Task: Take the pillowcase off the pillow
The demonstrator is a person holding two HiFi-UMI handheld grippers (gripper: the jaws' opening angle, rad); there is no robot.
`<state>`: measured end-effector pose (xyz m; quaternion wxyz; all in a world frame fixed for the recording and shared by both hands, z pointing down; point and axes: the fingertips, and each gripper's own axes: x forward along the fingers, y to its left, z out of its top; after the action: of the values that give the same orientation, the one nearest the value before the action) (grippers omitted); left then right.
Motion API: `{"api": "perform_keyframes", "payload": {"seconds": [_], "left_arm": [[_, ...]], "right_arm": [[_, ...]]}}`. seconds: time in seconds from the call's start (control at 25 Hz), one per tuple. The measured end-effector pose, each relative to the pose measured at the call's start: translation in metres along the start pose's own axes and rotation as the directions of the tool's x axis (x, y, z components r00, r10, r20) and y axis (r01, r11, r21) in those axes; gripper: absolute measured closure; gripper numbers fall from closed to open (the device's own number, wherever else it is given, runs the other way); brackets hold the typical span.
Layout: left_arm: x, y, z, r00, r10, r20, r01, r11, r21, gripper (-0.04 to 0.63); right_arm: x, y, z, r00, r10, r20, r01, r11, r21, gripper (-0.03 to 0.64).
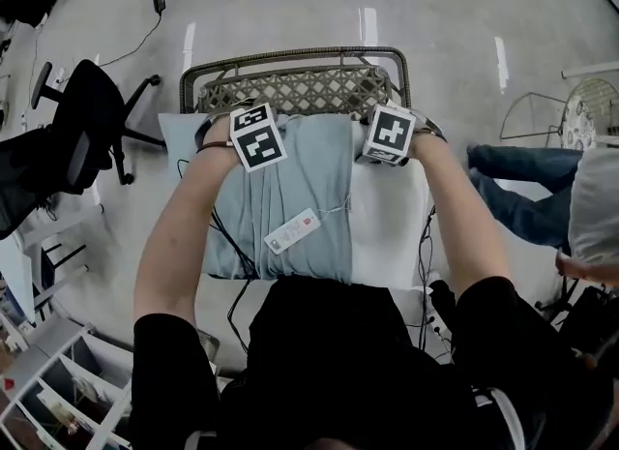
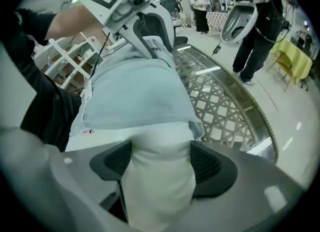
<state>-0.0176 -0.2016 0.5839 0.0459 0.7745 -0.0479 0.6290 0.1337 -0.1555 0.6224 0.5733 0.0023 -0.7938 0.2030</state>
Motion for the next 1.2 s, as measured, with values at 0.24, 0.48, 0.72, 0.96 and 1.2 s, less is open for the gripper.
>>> {"api": "perform_keyframes", "payload": {"seconds": [0.24,0.48,0.72,0.96,1.2], "left_arm": [[0.021,0.008,0.02,0.996,-0.077,0.055,0.079,0.995,-0.054,0.442],[0.032,-0.02,0.012,0.992,-0.096,-0.081,0.104,0.989,0.105,0.578],[0.009,-0.023,-0.022,0.977,-0.005,-0.214,0.056,0.971,0.233,0.586],[-0.022,-0.028,-0.053,0.981,0.014,-0.195,0.025,0.981,0.194,0.588],[-0.034,-0.018,-0.058,0.99,0.05,-0.131,-0.043,0.997,0.059,0.586]], "right_arm": [[0.02,0.016,-0.002,0.981,0.191,0.035,-0.192,0.981,0.035,0.289],[0.0,0.041,-0.005,0.984,0.175,0.023,-0.174,0.984,-0.037,0.462],[-0.045,0.061,-0.004,0.969,0.221,0.107,-0.222,0.975,-0.001,0.512],[-0.066,0.069,0.001,0.969,0.213,0.124,-0.212,0.977,-0.017,0.526],[-0.059,0.042,0.003,0.987,0.086,0.138,-0.081,0.996,-0.041,0.511]]}}
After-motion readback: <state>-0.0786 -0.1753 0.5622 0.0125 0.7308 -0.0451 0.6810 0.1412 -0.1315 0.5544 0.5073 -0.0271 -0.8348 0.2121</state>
